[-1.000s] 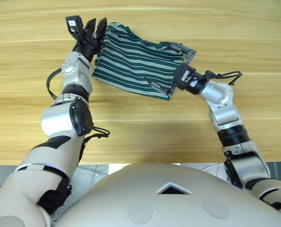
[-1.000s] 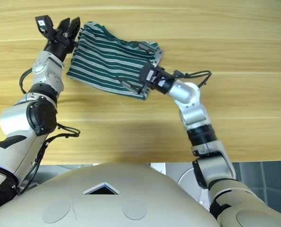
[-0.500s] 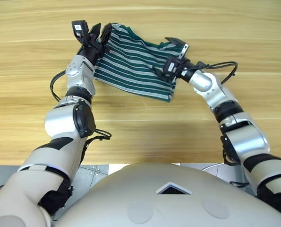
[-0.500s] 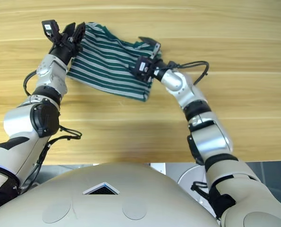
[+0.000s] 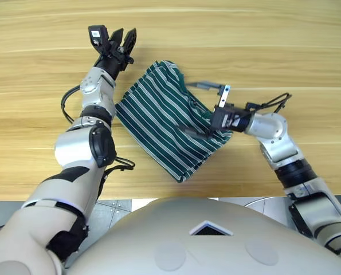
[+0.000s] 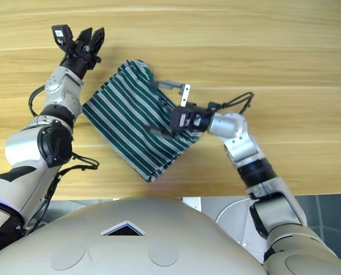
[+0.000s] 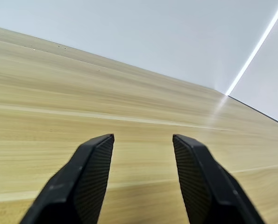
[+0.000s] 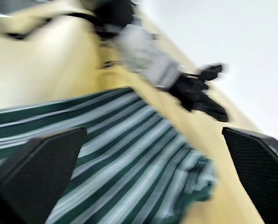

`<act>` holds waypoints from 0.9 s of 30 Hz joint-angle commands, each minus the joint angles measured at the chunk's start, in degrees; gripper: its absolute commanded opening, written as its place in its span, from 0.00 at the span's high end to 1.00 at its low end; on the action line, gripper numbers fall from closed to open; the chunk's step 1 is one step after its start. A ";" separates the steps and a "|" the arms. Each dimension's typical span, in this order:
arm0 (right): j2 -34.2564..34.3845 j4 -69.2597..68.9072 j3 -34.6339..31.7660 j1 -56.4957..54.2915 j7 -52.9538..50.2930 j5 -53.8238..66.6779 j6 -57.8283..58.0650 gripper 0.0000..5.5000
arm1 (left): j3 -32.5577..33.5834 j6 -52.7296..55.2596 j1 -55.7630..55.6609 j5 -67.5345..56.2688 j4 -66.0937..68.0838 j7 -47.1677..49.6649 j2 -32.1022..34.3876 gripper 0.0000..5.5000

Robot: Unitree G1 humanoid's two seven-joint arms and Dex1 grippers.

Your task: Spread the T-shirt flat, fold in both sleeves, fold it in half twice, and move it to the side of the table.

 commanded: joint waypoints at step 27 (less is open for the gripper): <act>-4.80 13.31 -12.54 2.97 -6.87 -9.94 -3.06 0.03 | -0.81 -0.88 2.36 0.07 -0.52 0.13 -0.89 0.58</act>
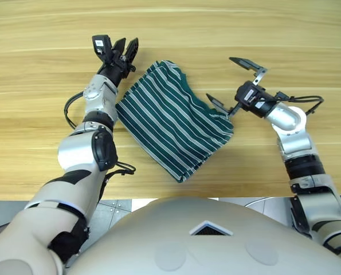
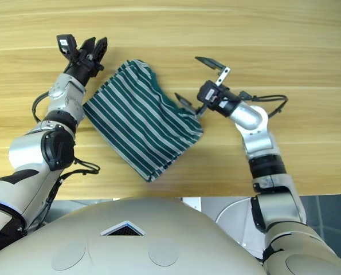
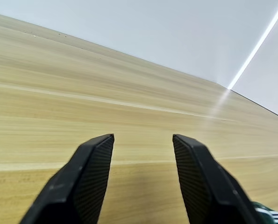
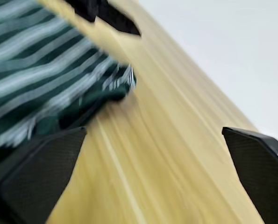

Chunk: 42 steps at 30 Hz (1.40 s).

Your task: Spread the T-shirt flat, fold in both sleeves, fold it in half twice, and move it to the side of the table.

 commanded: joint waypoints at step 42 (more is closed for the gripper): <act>-8.48 -9.62 0.82 10.62 3.63 -6.34 -1.52 0.03 | -0.14 -0.29 -0.13 0.12 -0.41 0.48 -0.93 0.58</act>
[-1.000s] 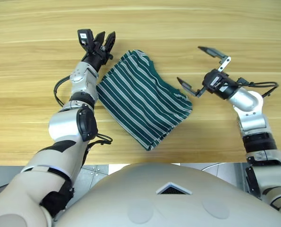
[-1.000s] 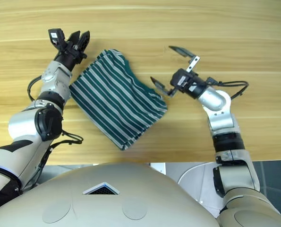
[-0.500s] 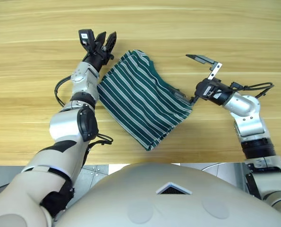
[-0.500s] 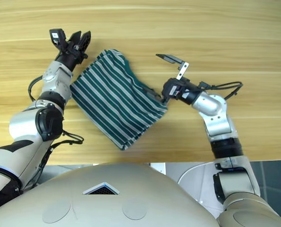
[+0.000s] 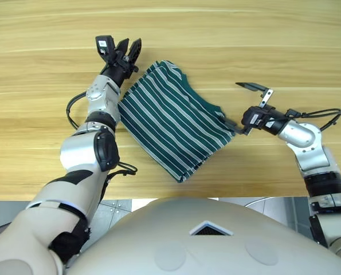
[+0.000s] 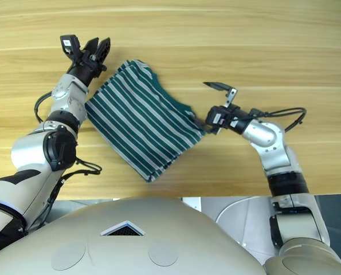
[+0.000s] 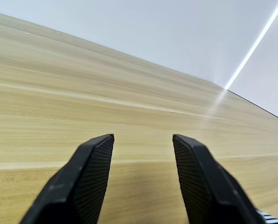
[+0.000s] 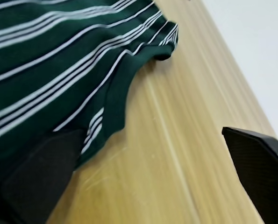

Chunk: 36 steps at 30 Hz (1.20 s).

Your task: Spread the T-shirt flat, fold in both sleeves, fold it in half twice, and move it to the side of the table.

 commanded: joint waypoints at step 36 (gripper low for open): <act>25.12 24.24 16.63 -21.45 1.57 -1.25 0.58 0.03 | 23.20 11.37 -3.34 -26.39 -1.14 -11.75 9.77 0.58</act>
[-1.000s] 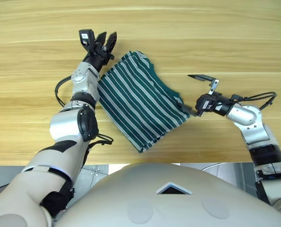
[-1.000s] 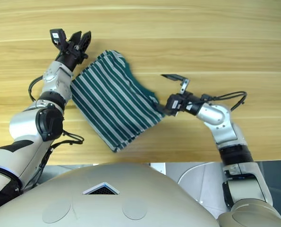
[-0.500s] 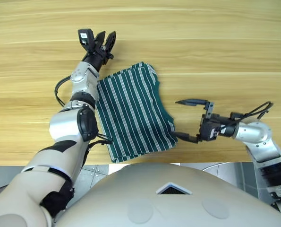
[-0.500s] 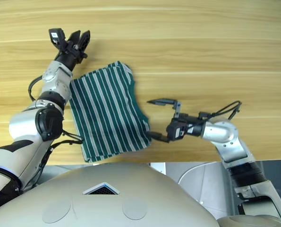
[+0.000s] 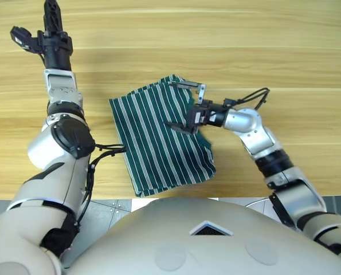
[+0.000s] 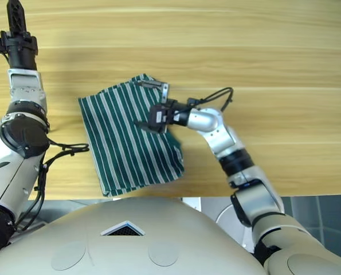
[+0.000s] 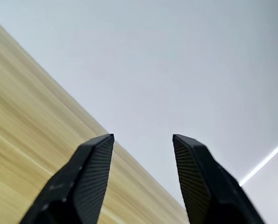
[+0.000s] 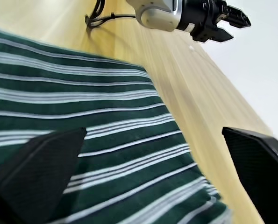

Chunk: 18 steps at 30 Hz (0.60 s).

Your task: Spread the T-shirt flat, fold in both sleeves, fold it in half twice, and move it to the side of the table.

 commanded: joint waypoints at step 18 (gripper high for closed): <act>-7.50 21.92 -0.71 -1.04 -26.76 -8.67 -10.23 0.03 | -6.46 -4.84 3.59 5.54 -1.48 -2.28 -5.60 0.58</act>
